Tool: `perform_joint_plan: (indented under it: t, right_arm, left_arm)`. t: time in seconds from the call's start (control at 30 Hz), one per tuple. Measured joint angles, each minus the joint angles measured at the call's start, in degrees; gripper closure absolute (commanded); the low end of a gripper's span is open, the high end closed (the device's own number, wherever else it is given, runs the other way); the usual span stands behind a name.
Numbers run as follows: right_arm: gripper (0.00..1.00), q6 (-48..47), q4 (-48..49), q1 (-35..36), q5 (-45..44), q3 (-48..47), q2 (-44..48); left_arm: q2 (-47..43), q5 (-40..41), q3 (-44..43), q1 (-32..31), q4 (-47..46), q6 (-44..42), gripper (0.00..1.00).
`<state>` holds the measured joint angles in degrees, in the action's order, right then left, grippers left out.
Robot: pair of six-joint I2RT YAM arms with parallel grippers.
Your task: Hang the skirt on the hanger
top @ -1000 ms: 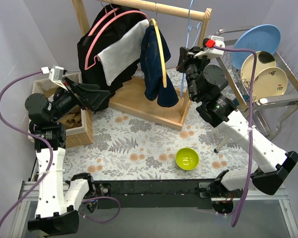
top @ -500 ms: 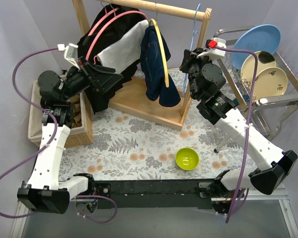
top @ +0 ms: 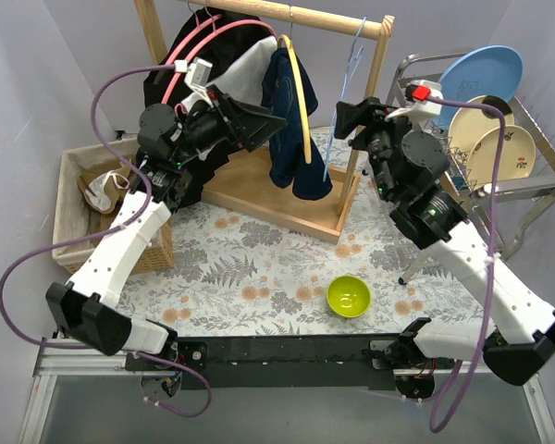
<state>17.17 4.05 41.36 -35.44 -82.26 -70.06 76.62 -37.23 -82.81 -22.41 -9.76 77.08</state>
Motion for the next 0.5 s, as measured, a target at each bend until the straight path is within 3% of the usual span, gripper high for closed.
perform_joint_plan:
  t: [0.07, 0.3, 0.5]
  right_arm:
    - [0.2, 0.5, -1.1, 0.0, 1.2, 1.7, 3.4]
    - [0.2, 1.0, -5.7, 0.0, 6.0, 8.2, 15.8]
    - [0.21, 1.6, -10.1, 0.0, 10.0, 10.6, 22.6]
  left_arm:
    - [3.2, 1.1, -2.3, -1.3, -0.8, -0.4, 0.07]
    - [14.8, 3.5, -11.2, -5.3, -1.0, -1.8, 0.14]
    - [21.2, 4.0, -18.0, -6.8, 0.5, -3.2, 0.32]
